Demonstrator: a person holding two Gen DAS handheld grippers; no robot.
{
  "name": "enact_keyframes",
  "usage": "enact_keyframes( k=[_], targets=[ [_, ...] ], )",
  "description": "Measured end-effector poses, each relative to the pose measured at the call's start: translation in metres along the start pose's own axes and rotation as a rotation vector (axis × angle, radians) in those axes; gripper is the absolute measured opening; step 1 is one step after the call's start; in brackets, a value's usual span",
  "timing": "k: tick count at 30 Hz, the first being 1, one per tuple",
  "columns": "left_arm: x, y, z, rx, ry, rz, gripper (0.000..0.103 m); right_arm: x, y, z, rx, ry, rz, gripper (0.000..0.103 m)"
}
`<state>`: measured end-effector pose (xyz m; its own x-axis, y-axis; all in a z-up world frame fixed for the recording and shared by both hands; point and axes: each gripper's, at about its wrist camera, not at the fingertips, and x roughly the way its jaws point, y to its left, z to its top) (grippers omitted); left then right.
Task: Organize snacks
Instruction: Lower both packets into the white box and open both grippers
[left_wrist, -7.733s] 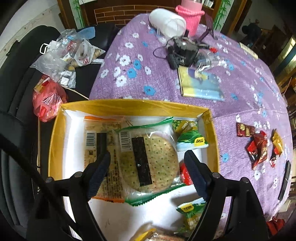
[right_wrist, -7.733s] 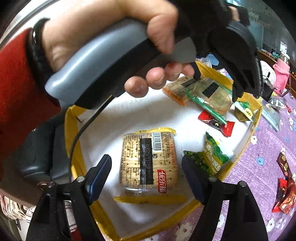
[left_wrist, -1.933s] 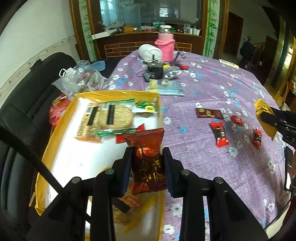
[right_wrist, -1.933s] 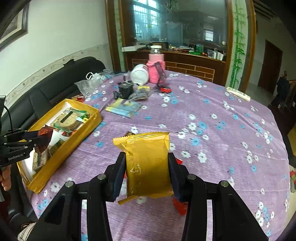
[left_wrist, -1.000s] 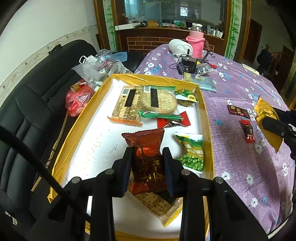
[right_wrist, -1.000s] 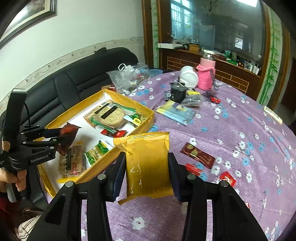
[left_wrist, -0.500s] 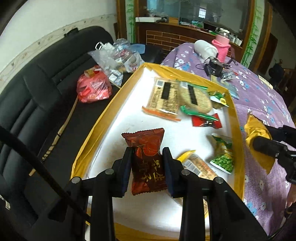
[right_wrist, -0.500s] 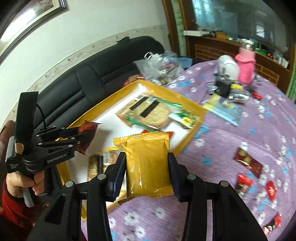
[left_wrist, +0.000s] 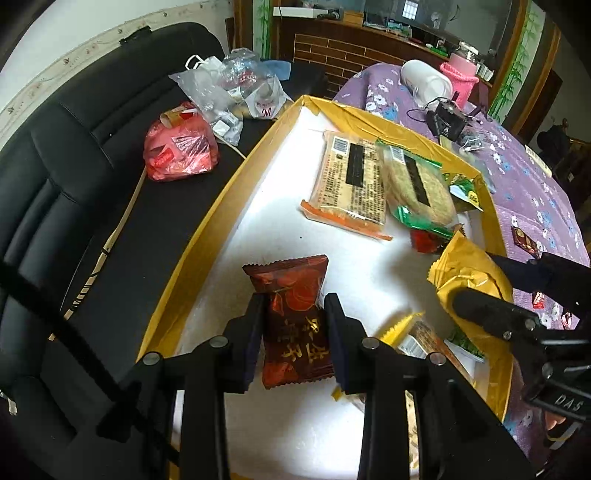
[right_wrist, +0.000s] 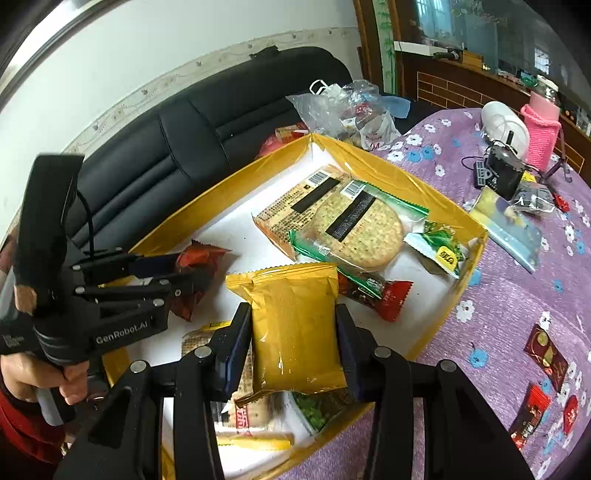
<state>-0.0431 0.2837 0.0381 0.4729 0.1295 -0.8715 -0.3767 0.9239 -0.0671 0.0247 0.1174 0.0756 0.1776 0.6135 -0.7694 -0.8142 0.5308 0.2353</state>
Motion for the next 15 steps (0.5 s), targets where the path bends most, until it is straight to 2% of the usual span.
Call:
enact_keyframes(
  k=[15],
  targets=[
    [0.013, -0.003, 0.024, 0.027, 0.024, 0.021, 0.035, 0.015, 0.002, 0.009, -0.025, -0.002, -0.015, 0.043]
  ],
)
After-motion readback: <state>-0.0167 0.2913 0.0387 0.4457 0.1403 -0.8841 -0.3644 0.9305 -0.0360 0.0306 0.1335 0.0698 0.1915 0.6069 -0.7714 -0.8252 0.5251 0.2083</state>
